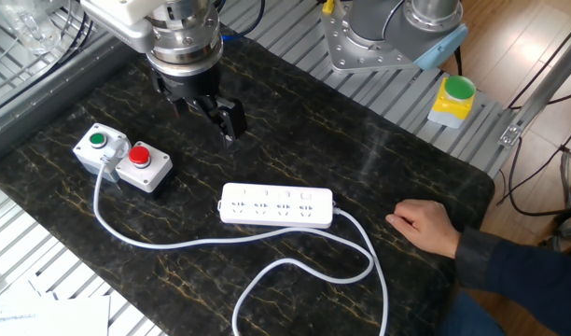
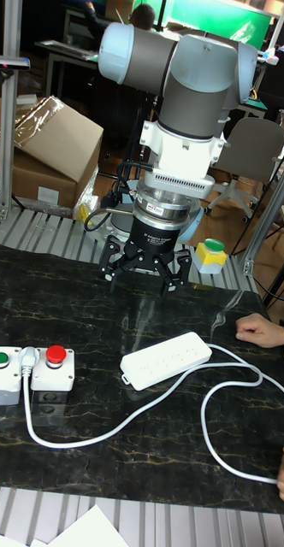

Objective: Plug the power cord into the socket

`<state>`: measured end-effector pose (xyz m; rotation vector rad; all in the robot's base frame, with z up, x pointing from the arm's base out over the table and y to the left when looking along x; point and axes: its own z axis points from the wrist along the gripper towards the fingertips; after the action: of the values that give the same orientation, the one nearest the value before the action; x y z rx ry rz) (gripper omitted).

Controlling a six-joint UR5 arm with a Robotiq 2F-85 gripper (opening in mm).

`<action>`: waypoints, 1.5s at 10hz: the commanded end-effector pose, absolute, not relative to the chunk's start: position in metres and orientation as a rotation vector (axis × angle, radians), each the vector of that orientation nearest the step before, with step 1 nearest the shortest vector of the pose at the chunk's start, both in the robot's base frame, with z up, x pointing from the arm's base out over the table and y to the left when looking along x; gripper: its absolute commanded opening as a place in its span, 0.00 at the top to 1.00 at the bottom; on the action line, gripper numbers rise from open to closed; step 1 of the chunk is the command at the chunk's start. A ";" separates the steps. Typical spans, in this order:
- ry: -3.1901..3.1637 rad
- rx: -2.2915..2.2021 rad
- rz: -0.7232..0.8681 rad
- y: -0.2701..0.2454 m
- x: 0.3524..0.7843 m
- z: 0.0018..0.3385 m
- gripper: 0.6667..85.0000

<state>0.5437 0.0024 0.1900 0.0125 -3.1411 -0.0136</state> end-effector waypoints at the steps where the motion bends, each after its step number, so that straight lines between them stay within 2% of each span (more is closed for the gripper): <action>1: -3.057 0.236 0.323 -0.053 0.533 0.196 0.01; 2: -3.059 0.229 0.338 -0.052 0.534 0.196 0.99; 7: -3.050 0.270 0.353 -0.057 0.536 0.198 0.99; 10: -3.086 0.417 0.393 -0.076 0.556 0.194 0.99; 12: -3.173 0.420 0.355 -0.072 0.569 0.181 0.99; 15: -3.146 0.403 0.412 -0.077 0.571 0.191 0.99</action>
<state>0.5643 -0.0740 0.1874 0.3969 -3.1350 0.3902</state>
